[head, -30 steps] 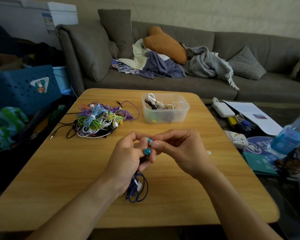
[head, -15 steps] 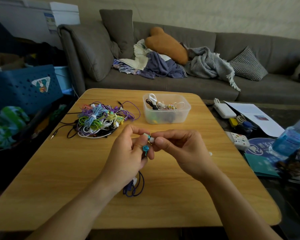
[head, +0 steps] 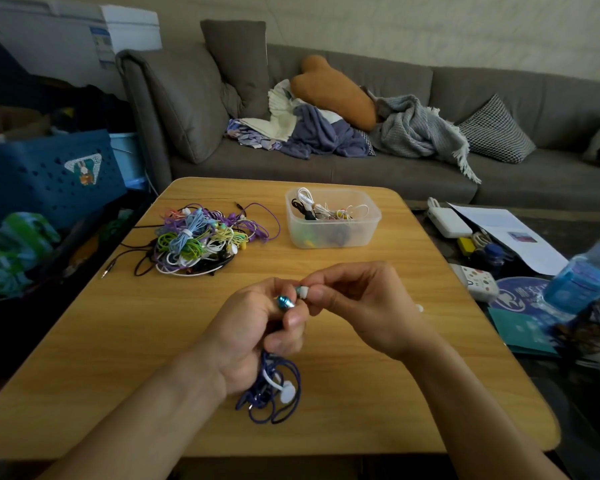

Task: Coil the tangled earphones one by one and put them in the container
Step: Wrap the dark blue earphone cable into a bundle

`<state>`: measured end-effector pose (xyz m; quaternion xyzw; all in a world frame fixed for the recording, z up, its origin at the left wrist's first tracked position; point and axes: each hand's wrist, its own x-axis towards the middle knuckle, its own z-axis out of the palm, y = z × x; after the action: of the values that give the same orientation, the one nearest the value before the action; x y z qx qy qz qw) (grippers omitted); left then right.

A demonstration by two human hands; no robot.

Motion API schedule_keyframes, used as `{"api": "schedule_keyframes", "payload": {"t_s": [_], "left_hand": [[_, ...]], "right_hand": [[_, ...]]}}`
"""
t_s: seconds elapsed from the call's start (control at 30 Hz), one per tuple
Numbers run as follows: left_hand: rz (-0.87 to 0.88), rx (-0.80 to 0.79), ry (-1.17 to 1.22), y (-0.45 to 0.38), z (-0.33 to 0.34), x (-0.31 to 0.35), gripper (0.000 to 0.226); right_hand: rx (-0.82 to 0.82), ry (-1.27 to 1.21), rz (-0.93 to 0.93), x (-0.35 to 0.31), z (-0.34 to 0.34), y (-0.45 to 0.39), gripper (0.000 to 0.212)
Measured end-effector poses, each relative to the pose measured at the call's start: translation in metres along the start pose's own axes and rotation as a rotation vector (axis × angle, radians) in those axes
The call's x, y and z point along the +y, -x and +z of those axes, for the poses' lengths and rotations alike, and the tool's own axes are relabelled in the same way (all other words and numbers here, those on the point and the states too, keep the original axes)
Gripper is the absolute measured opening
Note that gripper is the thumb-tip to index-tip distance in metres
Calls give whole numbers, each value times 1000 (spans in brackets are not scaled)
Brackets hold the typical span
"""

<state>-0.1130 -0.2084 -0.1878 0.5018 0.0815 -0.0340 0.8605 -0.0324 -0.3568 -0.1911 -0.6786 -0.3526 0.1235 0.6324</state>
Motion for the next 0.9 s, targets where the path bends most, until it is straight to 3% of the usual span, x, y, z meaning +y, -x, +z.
{"api": "schedule_keyframes", "payload": {"t_s": [0.27,0.43,0.63,0.77,0.9], "left_hand": [[75,37,-200,0,-3,-2,35],[298,118,-407,2,4,1,16],[499,152,-669,-2,-2,2,17],[495,147,-691,-2,-3,2,16],[388,125,-525,-1,2,4,12]], "right_hand": [[18,-284,230,2,4,0,14],[52,-466,373,7,16,-2,42],[-22,-445,391,-1,18,1,22],[5,-417,387,-2,13,0,32],[20,-381,335,-2,10,0,30]]}}
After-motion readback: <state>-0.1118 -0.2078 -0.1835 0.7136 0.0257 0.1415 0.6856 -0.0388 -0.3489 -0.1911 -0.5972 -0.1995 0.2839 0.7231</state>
